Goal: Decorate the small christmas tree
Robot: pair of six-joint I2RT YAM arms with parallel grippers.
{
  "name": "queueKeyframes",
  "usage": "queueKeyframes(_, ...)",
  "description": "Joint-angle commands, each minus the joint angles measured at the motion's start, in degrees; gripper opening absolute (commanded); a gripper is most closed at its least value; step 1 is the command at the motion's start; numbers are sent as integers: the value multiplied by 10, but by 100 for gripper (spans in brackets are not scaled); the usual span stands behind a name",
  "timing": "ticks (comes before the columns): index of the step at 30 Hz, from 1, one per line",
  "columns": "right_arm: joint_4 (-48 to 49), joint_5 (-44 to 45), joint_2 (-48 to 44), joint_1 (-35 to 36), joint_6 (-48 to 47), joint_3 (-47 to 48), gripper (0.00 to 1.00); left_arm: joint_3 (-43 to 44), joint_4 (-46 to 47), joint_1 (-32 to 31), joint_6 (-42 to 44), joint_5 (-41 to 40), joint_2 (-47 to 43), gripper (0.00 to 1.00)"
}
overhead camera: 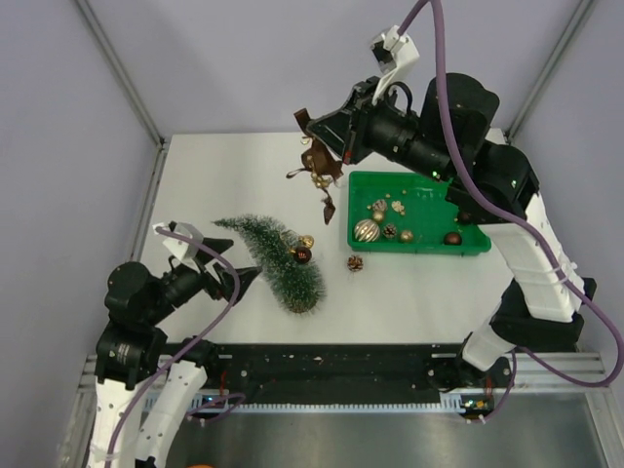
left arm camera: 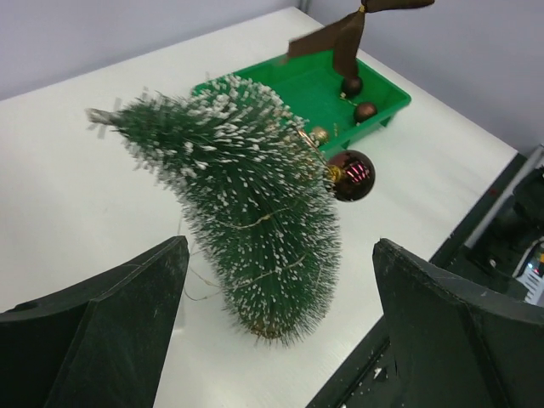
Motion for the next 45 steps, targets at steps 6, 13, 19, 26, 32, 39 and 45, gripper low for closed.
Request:
queueKeyframes(6, 10, 25, -15, 6, -24, -1, 0, -32, 28, 0, 65, 159, -21, 90)
queueKeyframes(13, 19, 27, -10, 6, -39, -2, 0, -40, 23, 0, 110, 172, -3, 87)
queueKeyframes(19, 33, 39, 16, 6, -58, 3, 0, -42, 27, 0, 126, 152, 6, 83)
queueKeyframes(26, 56, 56, 61, 6, -81, 16, 0, -45, 32, 0, 137, 146, 21, 74)
queueKeyframes(32, 70, 51, 102, 6, -94, 51, 1, -56, 46, 0, 133, 157, 25, 69)
queueKeyframes(39, 80, 16, 123, 6, -79, 58, 1, -75, 67, 0, 129, 146, 23, 65)
queueKeyframes(45, 95, -65, 98, 6, -41, -4, 0, -106, 117, 0, 93, 95, 7, 58)
